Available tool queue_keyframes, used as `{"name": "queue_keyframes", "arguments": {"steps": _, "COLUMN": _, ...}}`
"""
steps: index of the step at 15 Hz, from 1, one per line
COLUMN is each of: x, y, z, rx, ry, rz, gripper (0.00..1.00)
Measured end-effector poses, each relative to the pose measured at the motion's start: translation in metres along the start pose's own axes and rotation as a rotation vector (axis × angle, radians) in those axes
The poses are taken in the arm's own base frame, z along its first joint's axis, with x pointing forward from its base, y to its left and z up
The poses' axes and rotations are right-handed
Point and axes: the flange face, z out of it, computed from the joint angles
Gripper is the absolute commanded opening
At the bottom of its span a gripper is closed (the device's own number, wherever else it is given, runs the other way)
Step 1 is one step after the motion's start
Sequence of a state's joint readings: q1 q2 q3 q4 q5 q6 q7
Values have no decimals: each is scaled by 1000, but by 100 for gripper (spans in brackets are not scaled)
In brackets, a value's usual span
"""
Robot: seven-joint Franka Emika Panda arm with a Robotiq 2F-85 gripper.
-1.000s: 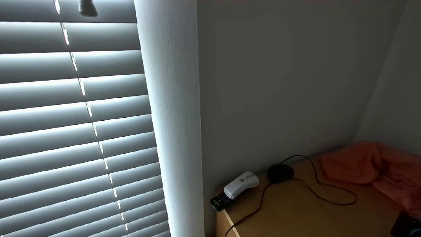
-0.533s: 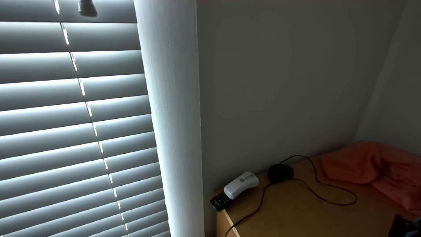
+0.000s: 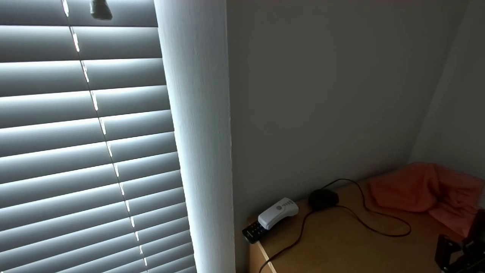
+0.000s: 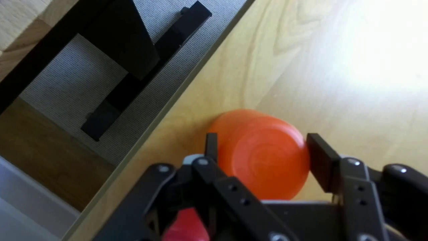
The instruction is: Move the cups forward then stack them
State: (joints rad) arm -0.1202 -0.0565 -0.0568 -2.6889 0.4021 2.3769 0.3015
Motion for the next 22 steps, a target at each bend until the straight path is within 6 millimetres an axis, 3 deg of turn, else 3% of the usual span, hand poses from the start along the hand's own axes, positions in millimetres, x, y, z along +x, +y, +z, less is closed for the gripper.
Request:
{"name": "queue_keyframes", "arguments": {"steps": 8, "x": 20, "y": -55, "z": -31, "rx": 33, "ry": 70, "rz": -79, "gripper": 41}}
{"name": "queue_keyframes", "arguments": {"steps": 16, "x": 37, "y": -87, "z": 0, "rx": -15, "ry": 13, "rz": -113, "gripper": 41}}
{"name": "queue_keyframes", "arguments": {"steps": 17, "x": 37, "y": -91, "z": 1, "rx": -18, "ry": 6, "rz": -118, "gripper": 91}}
{"name": "queue_keyframes", "arguments": {"steps": 19, "x": 37, "y": -95, "z": 2, "rx": -23, "ry": -5, "rz": -123, "gripper": 99}}
{"name": "queue_keyframes", "arguments": {"steps": 22, "x": 38, "y": -95, "z": 2, "rx": -29, "ry": -2, "rz": -108, "gripper": 100}}
